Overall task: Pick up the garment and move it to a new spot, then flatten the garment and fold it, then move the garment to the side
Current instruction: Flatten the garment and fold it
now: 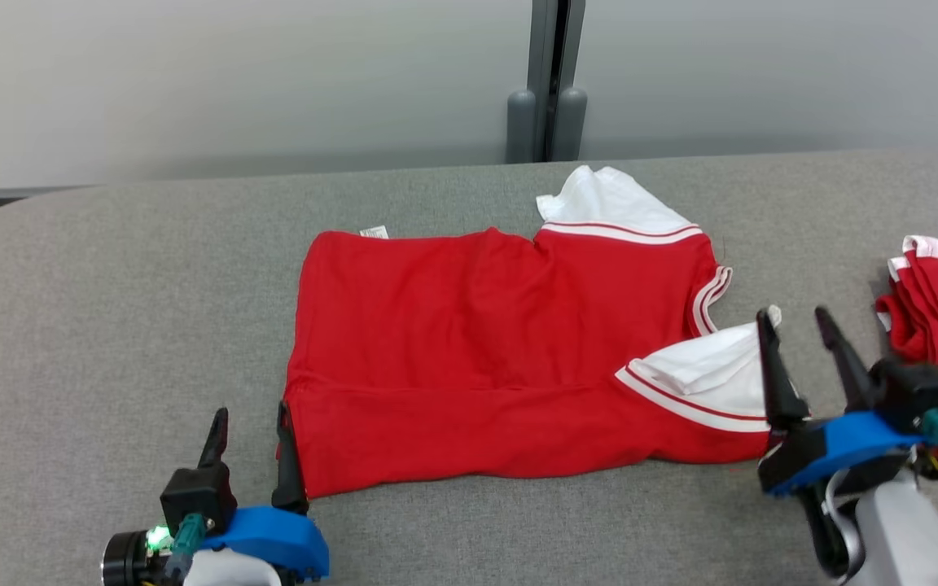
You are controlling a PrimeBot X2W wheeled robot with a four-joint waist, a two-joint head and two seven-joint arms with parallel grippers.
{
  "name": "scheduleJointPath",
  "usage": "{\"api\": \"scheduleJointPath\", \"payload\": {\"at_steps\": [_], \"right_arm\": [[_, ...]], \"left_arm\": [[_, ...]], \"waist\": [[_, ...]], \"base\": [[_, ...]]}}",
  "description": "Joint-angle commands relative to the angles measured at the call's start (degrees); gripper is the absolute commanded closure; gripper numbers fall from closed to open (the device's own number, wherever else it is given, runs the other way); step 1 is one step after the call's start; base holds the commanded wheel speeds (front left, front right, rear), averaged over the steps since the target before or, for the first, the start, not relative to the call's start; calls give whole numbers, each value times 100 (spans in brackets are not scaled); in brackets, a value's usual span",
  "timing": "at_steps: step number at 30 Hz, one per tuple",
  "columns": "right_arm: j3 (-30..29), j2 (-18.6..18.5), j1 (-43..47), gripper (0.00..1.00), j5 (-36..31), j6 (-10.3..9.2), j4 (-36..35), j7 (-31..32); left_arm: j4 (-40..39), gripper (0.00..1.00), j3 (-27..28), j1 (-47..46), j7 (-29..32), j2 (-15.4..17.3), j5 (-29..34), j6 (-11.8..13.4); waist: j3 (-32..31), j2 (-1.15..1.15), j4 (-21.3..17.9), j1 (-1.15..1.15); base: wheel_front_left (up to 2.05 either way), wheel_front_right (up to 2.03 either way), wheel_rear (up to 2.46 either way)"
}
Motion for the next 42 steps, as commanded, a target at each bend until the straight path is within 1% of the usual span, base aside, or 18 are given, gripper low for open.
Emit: {"api": "scheduleJointPath", "payload": {"at_steps": [1, 6, 12, 20, 26, 33, 38, 41, 42], "right_arm": [[20, 40, 142, 0, -99, 0, -41, -22], [58, 188, 616, 0, -425, 0, -33, -22], [0, 286, 971, 0, -475, 0, -9, -22], [-4, 335, 1035, 0, -495, 0, 13, -23], [81, 291, 917, 0, -457, 0, 47, -23], [200, 153, 612, 0, -357, 0, 87, -23], [195, 57, 460, 0, -255, 0, 156, -23], [131, 12, 460, 0, -217, 0, 252, -23], [104, 0, 463, 0, -209, 0, 296, -23]], "left_arm": [[-26, 0, 8, 60, -23, 6, 61, -24], [21, 0, -5, 413, -23, 6, 44, -112], [-78, 0, -28, 787, -23, 8, -29, -196], [-15, 0, -86, 871, -23, 8, -146, -304], [176, 0, -156, 670, -23, 6, -259, -375], [681, 0, -186, 90, -24, 7, -602, -438], [1008, 0, -68, -288, -23, 10, -651, -275], [1179, 0, -71, -345, -3, 6, -677, -268], [1269, 0, -111, -360, 2, 4, -702, -305]], "waist": [[-92, 0, -33, 1], [-411, 0, -32, 1], [-619, 0, -40, 1], [-656, 0, -30, 1], [-476, 0, -56, 1], [175, 0, -127, 1], [482, 0, -193, 1], [555, 0, -220, 1], [568, 0, -227, 1]], "base": [[0, 0, 0], [0, 0, 0], [0, 0, 0], [0, 0, 0], [0, 0, 0], [0, 0, 0], [0, 0, 0], [0, 0, 0], [0, 0, 0]]}}
